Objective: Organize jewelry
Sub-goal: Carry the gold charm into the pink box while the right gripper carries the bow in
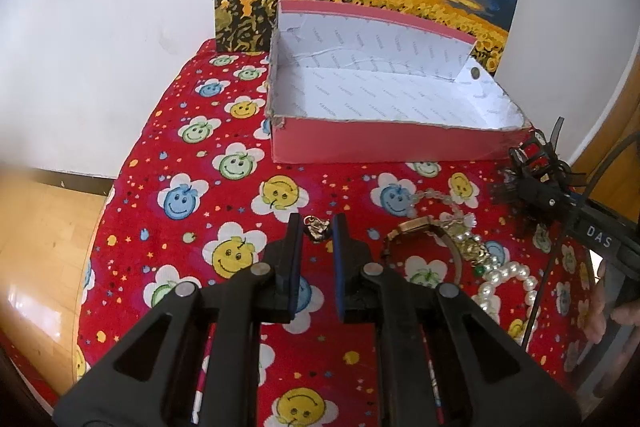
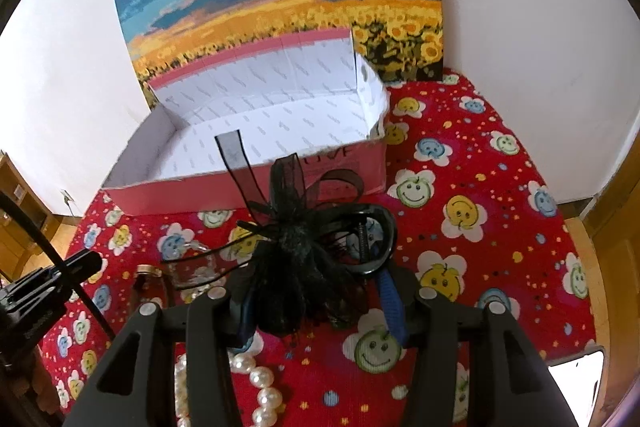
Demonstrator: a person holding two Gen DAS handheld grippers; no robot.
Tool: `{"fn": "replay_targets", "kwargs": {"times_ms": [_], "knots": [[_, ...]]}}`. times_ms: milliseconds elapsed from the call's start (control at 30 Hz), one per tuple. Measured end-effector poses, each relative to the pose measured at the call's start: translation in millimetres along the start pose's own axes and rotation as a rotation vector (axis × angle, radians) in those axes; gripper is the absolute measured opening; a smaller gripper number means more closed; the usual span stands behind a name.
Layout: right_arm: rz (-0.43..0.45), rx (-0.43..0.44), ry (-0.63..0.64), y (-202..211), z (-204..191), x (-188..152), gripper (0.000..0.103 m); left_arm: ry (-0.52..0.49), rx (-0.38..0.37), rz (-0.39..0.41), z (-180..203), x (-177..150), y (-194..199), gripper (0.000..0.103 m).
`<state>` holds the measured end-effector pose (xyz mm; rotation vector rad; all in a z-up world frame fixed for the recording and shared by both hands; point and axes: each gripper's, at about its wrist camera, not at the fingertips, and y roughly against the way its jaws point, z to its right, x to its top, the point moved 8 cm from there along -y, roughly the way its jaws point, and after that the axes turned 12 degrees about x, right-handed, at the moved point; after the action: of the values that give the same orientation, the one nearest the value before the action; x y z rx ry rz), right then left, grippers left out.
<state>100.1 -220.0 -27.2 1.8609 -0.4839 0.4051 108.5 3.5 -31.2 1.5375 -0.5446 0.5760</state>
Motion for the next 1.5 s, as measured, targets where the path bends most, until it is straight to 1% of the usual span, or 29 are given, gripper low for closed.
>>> {"fn": "replay_targets", "kwargs": {"times_ms": [200,333,533,700,867,1000,1167,1500], "knots": [[0.045,0.021,0.015,22,-11,12,0.053,-0.009,-0.012,0.028,6,12,13,0.006],[0.064,0.033,0.035,29,-19,24,0.053,-0.024,-0.013,0.058,10,28,18,0.006],[0.088,0.038,0.043,29,-27,47,0.053,-0.034,-0.01,0.094,14,56,15,0.006],[0.094,0.034,0.04,17,-28,65,0.053,-0.03,-0.017,0.103,20,77,3,0.006],[0.096,0.022,0.029,1,-23,79,0.053,-0.026,-0.03,0.098,31,95,-17,0.006],[0.089,-0.001,0.021,-16,-15,85,0.053,-0.029,-0.027,0.081,39,100,-36,0.006],[0.07,-0.016,0.005,-36,-4,83,0.053,-0.027,-0.033,0.049,45,99,-59,0.006],[0.057,-0.052,0.005,-57,11,82,0.053,-0.029,-0.025,-0.006,50,91,-92,0.006]]}}
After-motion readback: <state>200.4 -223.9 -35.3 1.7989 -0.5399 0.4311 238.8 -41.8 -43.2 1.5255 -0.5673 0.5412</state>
